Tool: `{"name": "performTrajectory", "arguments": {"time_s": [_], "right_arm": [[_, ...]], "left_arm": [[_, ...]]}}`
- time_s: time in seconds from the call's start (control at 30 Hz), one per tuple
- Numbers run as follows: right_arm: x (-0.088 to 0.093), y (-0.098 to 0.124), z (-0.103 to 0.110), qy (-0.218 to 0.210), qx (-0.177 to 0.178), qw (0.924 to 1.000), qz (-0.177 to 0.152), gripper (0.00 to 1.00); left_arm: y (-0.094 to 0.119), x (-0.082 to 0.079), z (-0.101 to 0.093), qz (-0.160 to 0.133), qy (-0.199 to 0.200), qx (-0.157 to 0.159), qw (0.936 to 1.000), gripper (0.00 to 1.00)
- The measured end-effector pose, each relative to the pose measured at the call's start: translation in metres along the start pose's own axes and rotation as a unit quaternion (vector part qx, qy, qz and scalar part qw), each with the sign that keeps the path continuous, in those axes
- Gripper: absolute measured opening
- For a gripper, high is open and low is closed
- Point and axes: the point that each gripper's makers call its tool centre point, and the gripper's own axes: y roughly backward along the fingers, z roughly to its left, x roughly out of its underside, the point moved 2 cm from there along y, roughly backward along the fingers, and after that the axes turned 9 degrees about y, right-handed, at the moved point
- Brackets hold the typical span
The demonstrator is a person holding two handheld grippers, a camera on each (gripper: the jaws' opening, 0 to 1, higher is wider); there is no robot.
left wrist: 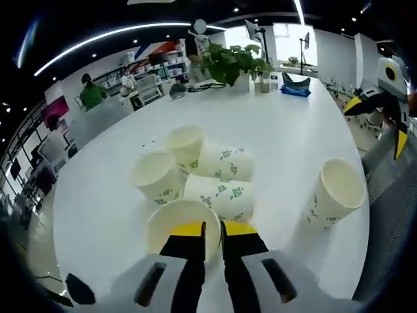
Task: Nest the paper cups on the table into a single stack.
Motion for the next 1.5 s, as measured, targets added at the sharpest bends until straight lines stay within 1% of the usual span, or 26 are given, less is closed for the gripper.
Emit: {"name": "performTrajectory", "arguments": {"time_s": [0.03, 0.1, 0.27, 0.37, 0.47, 0.6, 0.7, 0.8, 0.83, 0.93, 1.03, 1.2, 1.3, 1.37, 1.43, 1.5], "right_arm": [[0.000, 0.000, 0.000, -0.001, 0.001, 1.0000, 0.000, 0.75], [0.000, 0.000, 0.000, -0.002, 0.001, 1.0000, 0.001, 0.75], [0.001, 0.002, -0.002, -0.002, 0.004, 1.0000, 0.000, 0.76], [-0.001, 0.003, -0.003, -0.009, 0.004, 0.9999, -0.007, 0.81], [-0.002, 0.005, -0.005, -0.002, 0.002, 0.9999, -0.011, 0.86], [-0.006, 0.009, -0.008, -0.002, 0.002, 0.9997, -0.026, 0.89], [-0.004, 0.010, -0.011, 0.003, 0.005, 0.9997, -0.025, 0.90], [-0.001, 0.011, -0.014, 0.007, 0.009, 0.9998, -0.017, 0.91], [0.000, 0.012, -0.015, 0.009, 0.010, 0.9998, -0.014, 0.92], [0.002, 0.013, -0.016, 0.004, 0.012, 0.9998, -0.016, 0.94], [0.004, 0.014, -0.016, 0.002, 0.011, 0.9997, -0.021, 0.96], [0.005, 0.012, -0.014, 0.004, 0.009, 0.9998, -0.020, 0.99], [0.003, 0.011, -0.012, 0.004, 0.007, 0.9997, -0.024, 1.00], [0.003, 0.010, -0.011, 0.003, 0.005, 0.9996, -0.026, 1.00], [0.002, 0.009, -0.009, 0.004, 0.004, 0.9996, -0.027, 1.00], [0.003, 0.009, -0.008, 0.004, 0.003, 0.9997, -0.025, 1.00]], "left_arm": [[0.001, 0.000, 0.000, 0.001, -0.005, -0.002, 1.0000, 0.01], [0.002, -0.002, 0.002, 0.002, -0.023, -0.010, 0.9997, 0.00], [0.009, -0.002, 0.002, -0.001, -0.020, -0.010, 0.9998, 0.00], [0.012, 0.000, 0.001, -0.002, -0.015, -0.008, 0.9999, 0.00], [0.016, 0.004, 0.002, 0.002, -0.029, -0.009, 0.9995, 0.00], [0.023, 0.003, -0.004, -0.003, -0.029, -0.007, 0.9996, 0.00], [0.029, 0.001, -0.007, -0.007, -0.026, -0.004, 0.9996, 0.00], [0.038, -0.004, -0.011, -0.013, -0.024, -0.003, 0.9996, 0.00], [0.041, -0.008, -0.014, -0.019, -0.012, 0.000, 0.9997, 0.00], [0.049, -0.014, -0.021, -0.022, -0.001, 0.002, 0.9998, 0.00], [0.059, -0.022, -0.030, -0.020, -0.008, 0.001, 0.9998, 0.00], [0.074, -0.037, -0.040, -0.025, -0.011, 0.010, 0.9996, 0.00], [0.082, -0.046, -0.046, -0.028, -0.007, 0.015, 0.9995, 0.00], [0.087, -0.053, -0.052, -0.037, -0.006, 0.022, 0.9991, 0.00], [0.090, -0.056, -0.056, -0.039, -0.010, 0.027, 0.9988, 0.00], [0.095, -0.065, -0.069, -0.042, -0.020, 0.043, 0.9980, 0.00]]}}
